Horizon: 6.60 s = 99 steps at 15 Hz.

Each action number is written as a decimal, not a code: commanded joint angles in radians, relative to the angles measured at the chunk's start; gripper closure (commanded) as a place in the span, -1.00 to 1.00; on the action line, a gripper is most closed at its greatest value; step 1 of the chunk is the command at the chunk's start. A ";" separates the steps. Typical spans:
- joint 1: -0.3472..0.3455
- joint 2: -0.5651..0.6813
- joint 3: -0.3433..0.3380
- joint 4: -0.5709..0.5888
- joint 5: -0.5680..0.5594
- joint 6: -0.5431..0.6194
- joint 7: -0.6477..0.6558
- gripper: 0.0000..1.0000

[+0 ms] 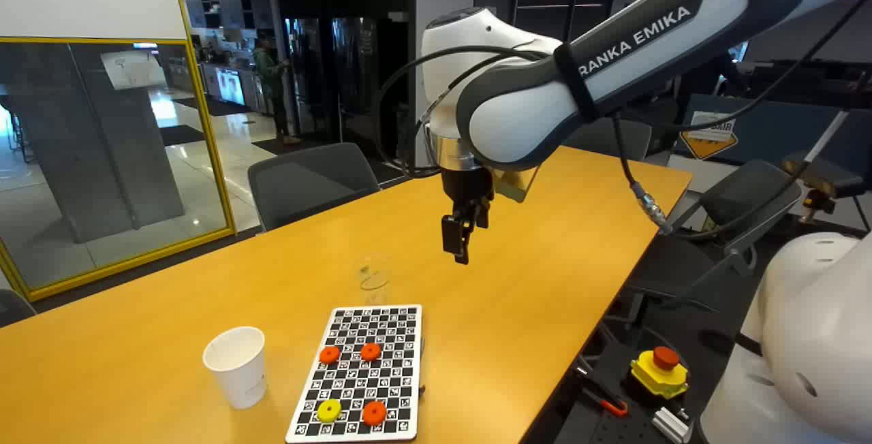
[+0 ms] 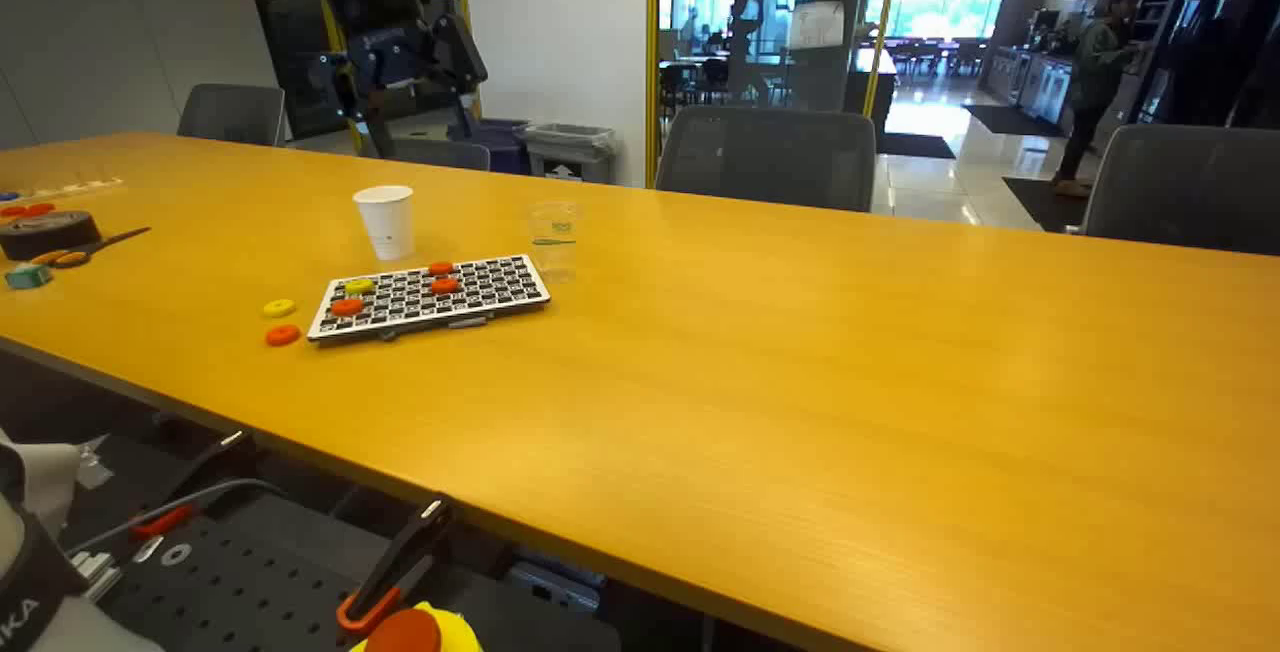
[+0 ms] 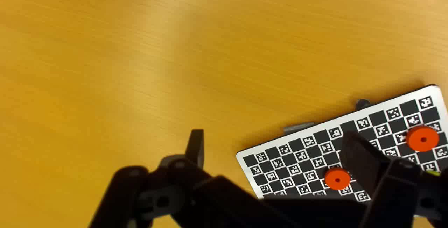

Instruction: Put the orange rings on the clear cup and put the yellow rings in the white cup

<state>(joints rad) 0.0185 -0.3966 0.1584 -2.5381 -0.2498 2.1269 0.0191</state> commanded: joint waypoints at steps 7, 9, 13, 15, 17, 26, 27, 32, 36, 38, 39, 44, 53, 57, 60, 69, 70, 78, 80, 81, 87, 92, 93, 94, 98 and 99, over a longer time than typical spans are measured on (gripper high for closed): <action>0.018 0.000 -0.017 0.014 -0.007 -0.003 0.006 -1.00; 0.023 0.026 -0.021 0.000 0.015 0.034 0.025 -1.00; 0.043 0.135 -0.024 -0.031 0.079 0.161 0.036 -1.00; 0.051 0.222 -0.025 -0.024 0.117 0.233 0.039 -1.00; 0.058 0.303 -0.025 -0.013 0.159 0.304 0.044 -1.00; 0.080 0.611 -0.022 0.186 0.235 0.460 0.104 -1.00; 0.083 0.641 -0.022 0.212 0.239 0.465 0.110 -1.00; 0.110 0.758 -0.040 0.315 0.228 0.490 0.169 -1.00; 0.140 0.815 -0.058 0.367 0.227 0.488 0.207 -1.00; 0.157 0.831 -0.066 0.379 0.227 0.479 0.231 -1.00; 0.164 0.834 -0.067 0.379 0.227 0.483 0.239 -1.00; 0.204 0.846 -0.085 0.384 0.214 0.473 0.284 -1.00; 0.249 0.849 -0.131 0.390 0.190 0.463 0.342 -1.00; 0.249 0.855 -0.141 0.394 0.187 0.466 0.342 -0.50; 0.248 0.858 -0.144 0.395 0.187 0.465 0.342 -0.17; 0.245 0.823 -0.141 0.394 0.180 0.434 0.339 0.53; 0.241 0.815 -0.136 0.400 0.185 0.420 0.329 0.53; 0.225 0.710 -0.138 0.464 0.160 0.285 0.335 0.55; 0.208 0.700 -0.148 0.487 0.154 0.260 0.336 0.54; 0.197 0.698 -0.151 0.497 0.154 0.250 0.332 0.55; 0.144 0.722 -0.163 0.584 0.154 0.202 0.311 0.55; 0.109 0.780 -0.165 0.677 0.165 0.171 0.282 0.55; 0.102 0.794 -0.165 0.693 0.169 0.166 0.275 0.55; 0.095 0.811 -0.166 0.709 0.173 0.163 0.266 0.55; 0.070 0.883 -0.167 0.770 0.186 0.155 0.233 0.55; 0.066 0.896 -0.167 0.781 0.186 0.152 0.229 0.55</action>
<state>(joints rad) 0.0955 0.4393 -0.0062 -1.8454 -0.0828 2.3205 0.2843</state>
